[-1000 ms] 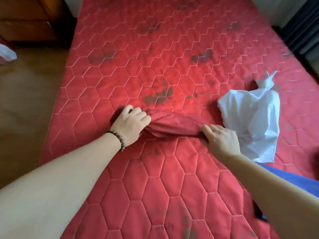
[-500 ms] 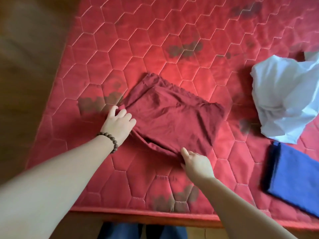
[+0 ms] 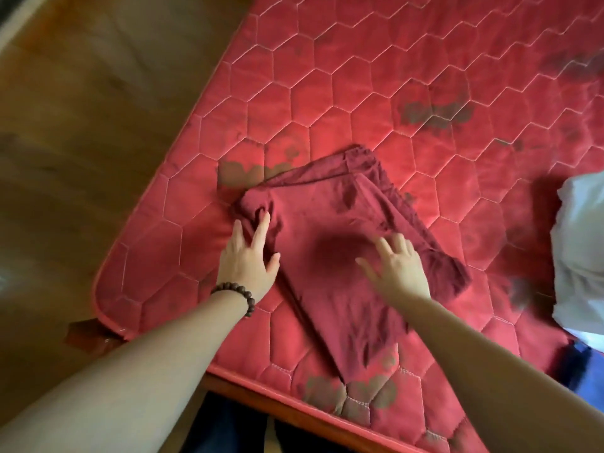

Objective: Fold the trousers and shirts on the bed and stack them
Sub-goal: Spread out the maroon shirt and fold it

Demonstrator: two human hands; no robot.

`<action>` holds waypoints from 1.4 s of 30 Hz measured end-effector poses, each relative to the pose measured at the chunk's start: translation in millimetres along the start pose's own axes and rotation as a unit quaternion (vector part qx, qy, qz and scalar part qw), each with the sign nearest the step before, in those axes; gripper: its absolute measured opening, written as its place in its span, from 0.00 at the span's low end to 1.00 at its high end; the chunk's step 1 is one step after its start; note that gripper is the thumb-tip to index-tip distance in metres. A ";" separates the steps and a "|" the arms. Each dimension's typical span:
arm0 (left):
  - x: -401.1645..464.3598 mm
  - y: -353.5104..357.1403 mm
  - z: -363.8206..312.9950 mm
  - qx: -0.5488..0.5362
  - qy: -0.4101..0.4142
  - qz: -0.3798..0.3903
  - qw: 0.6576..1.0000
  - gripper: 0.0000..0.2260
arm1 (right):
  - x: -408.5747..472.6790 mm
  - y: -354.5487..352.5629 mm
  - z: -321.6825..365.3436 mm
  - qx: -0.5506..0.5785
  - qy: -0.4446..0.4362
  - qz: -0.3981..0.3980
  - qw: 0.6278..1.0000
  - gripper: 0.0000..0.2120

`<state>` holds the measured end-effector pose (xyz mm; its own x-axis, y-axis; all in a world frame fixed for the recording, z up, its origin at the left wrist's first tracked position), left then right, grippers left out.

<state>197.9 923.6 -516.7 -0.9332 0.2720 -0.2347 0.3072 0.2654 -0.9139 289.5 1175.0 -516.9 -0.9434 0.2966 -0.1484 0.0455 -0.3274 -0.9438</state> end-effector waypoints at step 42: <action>142.6 13.0 -143.0 -0.129 0.181 -0.123 0.967 0.17 | 44.7 -27.0 -79.5 0.044 0.227 -0.181 0.956 0.24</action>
<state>95.5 1098.1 -514.6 -0.8724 0.4640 0.1537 0.1632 0.5729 -0.8032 272.1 1268.4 -521.5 -0.6515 0.7568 0.0523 -0.3038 -0.1970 -0.9321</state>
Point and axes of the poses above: each hand's wrist, its own x-axis towards the middle knuckle, its own y-axis out of the palm, z = x × y, the point moved 3 cm from there along x, towards the middle knuckle, and after that the axes turned 2 degrees about -z, right-handed, at the moved point
